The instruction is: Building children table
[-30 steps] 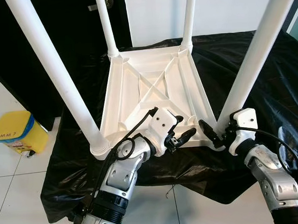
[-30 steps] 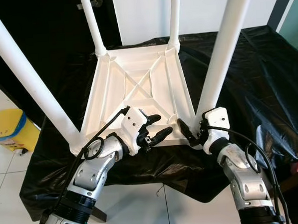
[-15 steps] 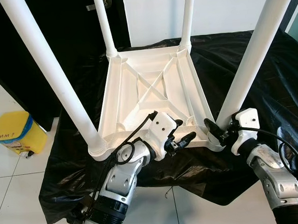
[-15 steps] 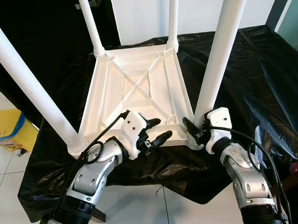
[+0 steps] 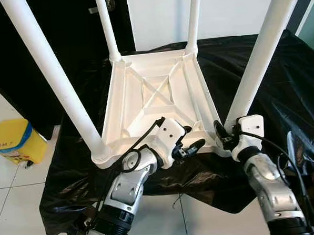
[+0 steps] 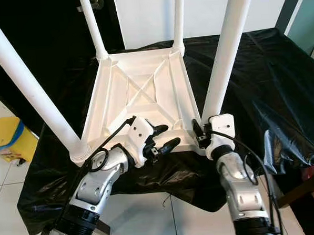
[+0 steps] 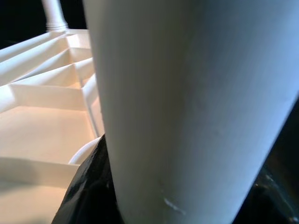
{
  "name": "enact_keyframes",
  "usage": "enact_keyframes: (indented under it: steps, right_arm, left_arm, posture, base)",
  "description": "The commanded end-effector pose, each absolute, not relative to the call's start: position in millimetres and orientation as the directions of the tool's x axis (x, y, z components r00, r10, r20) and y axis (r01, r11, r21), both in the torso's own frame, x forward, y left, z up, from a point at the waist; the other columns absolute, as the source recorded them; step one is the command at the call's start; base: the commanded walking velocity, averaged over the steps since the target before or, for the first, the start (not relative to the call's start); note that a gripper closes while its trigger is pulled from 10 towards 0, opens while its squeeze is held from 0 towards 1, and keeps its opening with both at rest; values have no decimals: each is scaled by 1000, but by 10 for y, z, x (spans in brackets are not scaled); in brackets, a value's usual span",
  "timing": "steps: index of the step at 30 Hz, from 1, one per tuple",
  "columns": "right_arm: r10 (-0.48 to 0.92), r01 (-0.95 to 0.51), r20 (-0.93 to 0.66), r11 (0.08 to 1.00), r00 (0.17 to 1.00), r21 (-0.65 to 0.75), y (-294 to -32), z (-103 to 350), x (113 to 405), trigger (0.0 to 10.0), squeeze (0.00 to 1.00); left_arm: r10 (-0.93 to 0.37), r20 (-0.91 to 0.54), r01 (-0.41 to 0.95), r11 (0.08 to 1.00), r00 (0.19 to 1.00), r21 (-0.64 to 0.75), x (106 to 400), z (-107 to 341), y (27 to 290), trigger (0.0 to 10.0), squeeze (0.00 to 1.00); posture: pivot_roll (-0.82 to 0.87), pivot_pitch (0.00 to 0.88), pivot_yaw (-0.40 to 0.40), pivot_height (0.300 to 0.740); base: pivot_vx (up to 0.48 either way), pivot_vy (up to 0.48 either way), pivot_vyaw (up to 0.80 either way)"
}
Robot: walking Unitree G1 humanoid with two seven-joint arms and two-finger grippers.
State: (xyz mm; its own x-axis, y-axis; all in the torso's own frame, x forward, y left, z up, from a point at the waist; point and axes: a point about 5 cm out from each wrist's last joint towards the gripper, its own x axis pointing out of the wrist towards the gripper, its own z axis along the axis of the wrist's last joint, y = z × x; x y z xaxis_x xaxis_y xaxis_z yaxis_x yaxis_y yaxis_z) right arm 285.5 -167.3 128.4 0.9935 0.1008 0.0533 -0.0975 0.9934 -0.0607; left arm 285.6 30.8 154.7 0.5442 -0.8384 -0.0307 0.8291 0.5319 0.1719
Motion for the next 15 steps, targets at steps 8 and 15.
enact_keyframes:
  steps: [8,15]
  right_arm:
    - [-81,81,-115,997,990,-7,-1599,932,2745,10000,0]
    - [-235,239,-96,971,967,30,-1557,950,2637,10000,0]
  left_arm:
    - [-803,-30,791,580,596,192,2911,1535,326,10000,0]
    - [-797,-23,786,589,603,186,2898,1524,336,10000,0]
  posture:
    - [-198,45,23,740]
    - [-201,42,26,740]
  base:
    - [0,0,0]
    - [0,0,0]
